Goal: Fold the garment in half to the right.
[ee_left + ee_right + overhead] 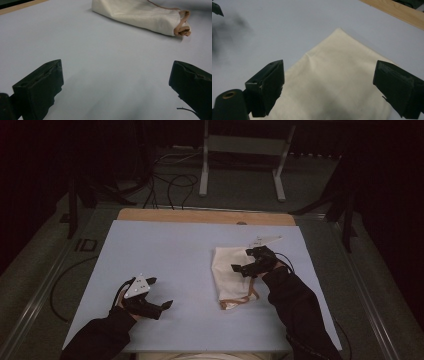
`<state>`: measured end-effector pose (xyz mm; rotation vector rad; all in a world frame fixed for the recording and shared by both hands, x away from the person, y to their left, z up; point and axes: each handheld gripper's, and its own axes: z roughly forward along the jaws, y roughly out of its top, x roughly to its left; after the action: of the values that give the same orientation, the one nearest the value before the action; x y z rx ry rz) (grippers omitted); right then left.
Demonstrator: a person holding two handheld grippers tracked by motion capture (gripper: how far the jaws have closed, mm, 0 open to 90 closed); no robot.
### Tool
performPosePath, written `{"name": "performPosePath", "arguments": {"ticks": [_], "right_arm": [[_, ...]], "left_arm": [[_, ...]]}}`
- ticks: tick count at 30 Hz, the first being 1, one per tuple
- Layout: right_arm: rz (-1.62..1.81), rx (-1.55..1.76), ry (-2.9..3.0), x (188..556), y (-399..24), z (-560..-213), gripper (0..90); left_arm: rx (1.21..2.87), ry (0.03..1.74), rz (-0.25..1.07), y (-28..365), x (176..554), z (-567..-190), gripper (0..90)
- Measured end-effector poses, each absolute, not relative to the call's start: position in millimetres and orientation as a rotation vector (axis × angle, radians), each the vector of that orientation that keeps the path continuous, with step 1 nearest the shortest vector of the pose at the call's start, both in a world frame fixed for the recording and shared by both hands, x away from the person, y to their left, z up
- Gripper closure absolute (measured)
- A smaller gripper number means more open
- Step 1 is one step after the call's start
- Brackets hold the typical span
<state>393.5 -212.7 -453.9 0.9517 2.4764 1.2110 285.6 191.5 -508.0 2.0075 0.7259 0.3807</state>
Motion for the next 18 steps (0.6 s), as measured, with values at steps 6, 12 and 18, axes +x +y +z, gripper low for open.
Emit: {"name": "performPosePath", "arguments": {"ticks": [6,12,18], "right_arm": [[1.223,0.972,2.446,378.3,-226.6,-460.1,10.2],[1.18,0.966,2.451,361.1,-237.3,-471.6,10.2],[1.178,0.98,2.444,345.3,-249.2,-482.3,10.2]], "left_arm": [[2.008,0.726,0.378,191.8,285.7,-507.9,0.5],[2.013,0.722,0.379,191.8,285.6,-508.0,0.5],[2.022,0.711,0.382,190.2,284.9,-508.2,0.5]]}}
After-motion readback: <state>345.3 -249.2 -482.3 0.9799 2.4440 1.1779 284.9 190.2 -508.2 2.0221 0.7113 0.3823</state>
